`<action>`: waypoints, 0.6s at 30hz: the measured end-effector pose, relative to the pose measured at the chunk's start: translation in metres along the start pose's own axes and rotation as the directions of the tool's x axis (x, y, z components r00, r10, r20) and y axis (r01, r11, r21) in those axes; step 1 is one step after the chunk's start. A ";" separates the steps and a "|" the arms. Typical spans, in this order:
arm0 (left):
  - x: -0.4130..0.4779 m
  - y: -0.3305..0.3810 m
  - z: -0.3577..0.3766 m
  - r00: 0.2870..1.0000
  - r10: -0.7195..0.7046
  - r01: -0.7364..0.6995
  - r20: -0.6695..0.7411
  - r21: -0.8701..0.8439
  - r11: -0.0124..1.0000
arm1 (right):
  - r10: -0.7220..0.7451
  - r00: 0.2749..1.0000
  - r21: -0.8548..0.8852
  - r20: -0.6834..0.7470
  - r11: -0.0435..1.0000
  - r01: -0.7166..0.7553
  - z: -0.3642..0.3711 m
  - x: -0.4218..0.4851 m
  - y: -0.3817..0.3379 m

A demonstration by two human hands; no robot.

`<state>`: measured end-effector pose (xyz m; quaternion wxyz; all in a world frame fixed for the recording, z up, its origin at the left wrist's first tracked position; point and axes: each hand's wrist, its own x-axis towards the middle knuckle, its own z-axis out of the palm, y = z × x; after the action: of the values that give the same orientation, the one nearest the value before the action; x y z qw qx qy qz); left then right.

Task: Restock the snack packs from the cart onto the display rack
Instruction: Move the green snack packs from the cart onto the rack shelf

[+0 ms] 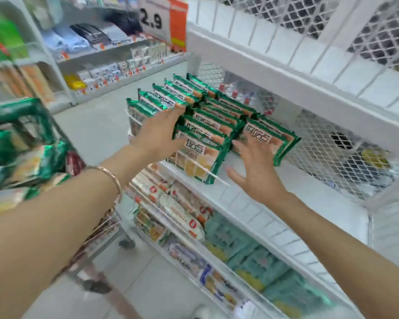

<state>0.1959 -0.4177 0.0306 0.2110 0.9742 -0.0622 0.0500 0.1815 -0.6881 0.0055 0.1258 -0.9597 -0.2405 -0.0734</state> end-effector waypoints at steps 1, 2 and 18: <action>-0.023 -0.019 -0.012 0.999 -0.041 0.041 -0.003 -0.002 0.999 | -0.028 1.000 -0.006 0.003 1.000 0.028 -0.002 0.003 -0.023; -0.047 -0.038 -0.024 0.997 -0.084 0.084 0.001 0.006 0.996 | -0.058 0.998 -0.038 0.017 0.998 0.059 -0.002 0.007 -0.045; -0.276 -0.269 -0.112 0.692 -0.721 0.719 0.017 -0.105 0.687 | -0.366 0.847 0.234 0.387 0.927 0.294 0.144 0.097 -0.338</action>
<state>-0.0467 -0.1001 -0.0106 0.2647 0.9075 0.3249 -0.0277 0.1153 -0.3167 -0.0429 0.1355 -0.8827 -0.4289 0.1362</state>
